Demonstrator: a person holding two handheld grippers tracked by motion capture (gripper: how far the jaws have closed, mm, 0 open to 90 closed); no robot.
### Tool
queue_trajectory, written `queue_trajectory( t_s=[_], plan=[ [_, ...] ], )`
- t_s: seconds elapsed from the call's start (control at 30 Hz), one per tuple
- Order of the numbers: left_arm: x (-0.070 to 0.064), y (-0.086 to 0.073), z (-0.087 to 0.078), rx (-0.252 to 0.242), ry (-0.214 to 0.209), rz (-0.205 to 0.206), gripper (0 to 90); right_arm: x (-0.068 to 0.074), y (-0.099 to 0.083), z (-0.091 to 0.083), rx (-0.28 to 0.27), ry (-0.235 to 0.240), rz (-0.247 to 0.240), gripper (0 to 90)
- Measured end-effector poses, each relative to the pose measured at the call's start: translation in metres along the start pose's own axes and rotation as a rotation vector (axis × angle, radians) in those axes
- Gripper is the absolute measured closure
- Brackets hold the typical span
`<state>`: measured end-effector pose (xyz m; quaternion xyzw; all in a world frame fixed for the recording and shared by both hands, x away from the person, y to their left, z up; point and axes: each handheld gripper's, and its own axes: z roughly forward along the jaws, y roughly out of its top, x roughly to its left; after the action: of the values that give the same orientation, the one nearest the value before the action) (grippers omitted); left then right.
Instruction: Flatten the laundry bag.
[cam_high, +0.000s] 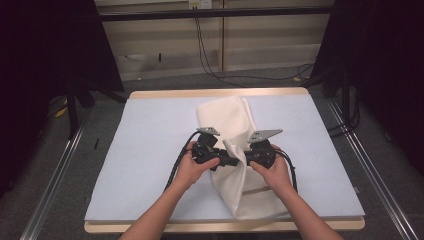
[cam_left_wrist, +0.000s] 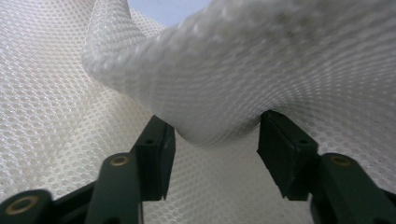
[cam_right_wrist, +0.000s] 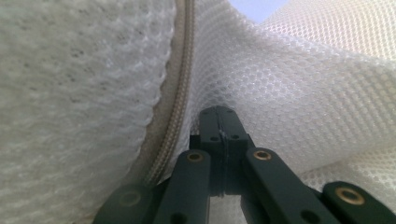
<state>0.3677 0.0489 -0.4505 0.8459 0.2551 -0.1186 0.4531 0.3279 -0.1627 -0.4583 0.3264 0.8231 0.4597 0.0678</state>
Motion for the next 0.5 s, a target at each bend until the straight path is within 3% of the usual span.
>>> queue_trajectory(
  t_s=[0.1, 0.17, 0.2, 0.27, 0.33, 0.5],
  plan=[
    [0.003, 0.000, -0.002, 0.013, 0.022, -0.030, 58.5, -0.001, -0.002, 0.000, 0.011, -0.002, 0.011, 90.0],
    [0.009, -0.003, -0.006, -0.015, 0.014, -0.051, 78.4, -0.002, -0.004, -0.001, 0.038, -0.038, 0.012, 80.3],
    [0.010, -0.004, -0.006, -0.017, 0.011, -0.068, 80.5, -0.002, -0.005, 0.000, 0.051, -0.039, 0.013, 80.1],
    [0.011, -0.004, -0.007, -0.001, 0.002, -0.055, 82.7, -0.002, -0.007, 0.000, 0.049, -0.021, 0.018, 80.8],
    [0.006, -0.003, -0.007, 0.018, 0.035, -0.041, 83.2, 0.000, -0.008, 0.002, 0.058, -0.016, 0.008, 81.4],
    [0.005, -0.004, -0.014, 0.024, 0.061, -0.030, 83.3, -0.004, -0.011, -0.005, 0.065, -0.086, 0.015, 67.6]
  ],
)
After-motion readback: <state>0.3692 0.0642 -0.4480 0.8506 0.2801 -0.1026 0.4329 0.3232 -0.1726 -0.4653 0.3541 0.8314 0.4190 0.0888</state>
